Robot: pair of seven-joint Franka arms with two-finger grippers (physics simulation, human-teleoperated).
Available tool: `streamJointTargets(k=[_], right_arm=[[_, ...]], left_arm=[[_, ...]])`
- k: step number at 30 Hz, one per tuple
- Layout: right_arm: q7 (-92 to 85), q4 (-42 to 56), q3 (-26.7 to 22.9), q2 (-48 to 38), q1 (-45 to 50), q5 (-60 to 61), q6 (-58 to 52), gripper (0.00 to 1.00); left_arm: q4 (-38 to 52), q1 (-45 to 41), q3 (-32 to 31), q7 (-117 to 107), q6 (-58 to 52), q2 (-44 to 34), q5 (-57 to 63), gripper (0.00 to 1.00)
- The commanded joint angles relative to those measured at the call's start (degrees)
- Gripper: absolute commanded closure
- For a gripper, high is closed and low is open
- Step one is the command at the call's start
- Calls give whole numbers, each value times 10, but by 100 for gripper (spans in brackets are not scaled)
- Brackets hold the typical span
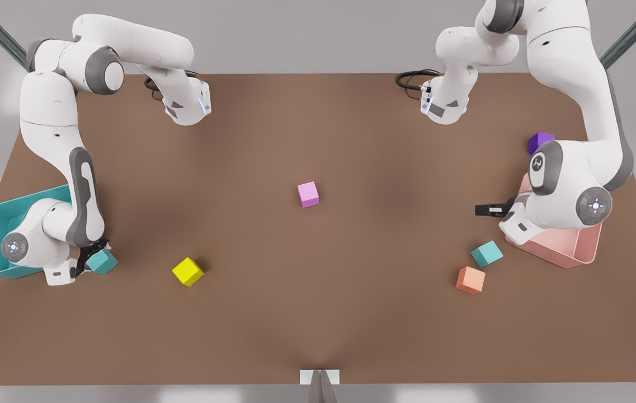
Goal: Stack the two blue cubes on top of each other
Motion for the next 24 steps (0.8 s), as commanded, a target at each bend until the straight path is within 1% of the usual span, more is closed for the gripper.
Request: streamJointTargets(k=[1, 16, 18, 19, 20, 24], right_arm=[[7, 0, 0, 1, 0, 1, 6, 0], [14, -1, 0, 30, -1, 4, 31, 0], [15, -1, 0, 31, 0, 4, 31, 9], [15, -1, 0, 34, -1, 4, 31, 18], [15, -1, 0, 36, -1, 4, 31, 23], [17, -1, 0, 33, 0, 4, 27, 26]], left_arm=[[0, 0, 0, 0, 0, -1, 1, 0], [0, 6, 0, 1, 2, 10, 2, 0], [5, 6, 0, 1, 2, 12, 3, 0], [6, 6, 0, 1, 2, 12, 3, 0], [7, 6, 0, 0, 2, 12, 2, 0], [18, 10, 0, -3, -3, 8, 1, 0]])
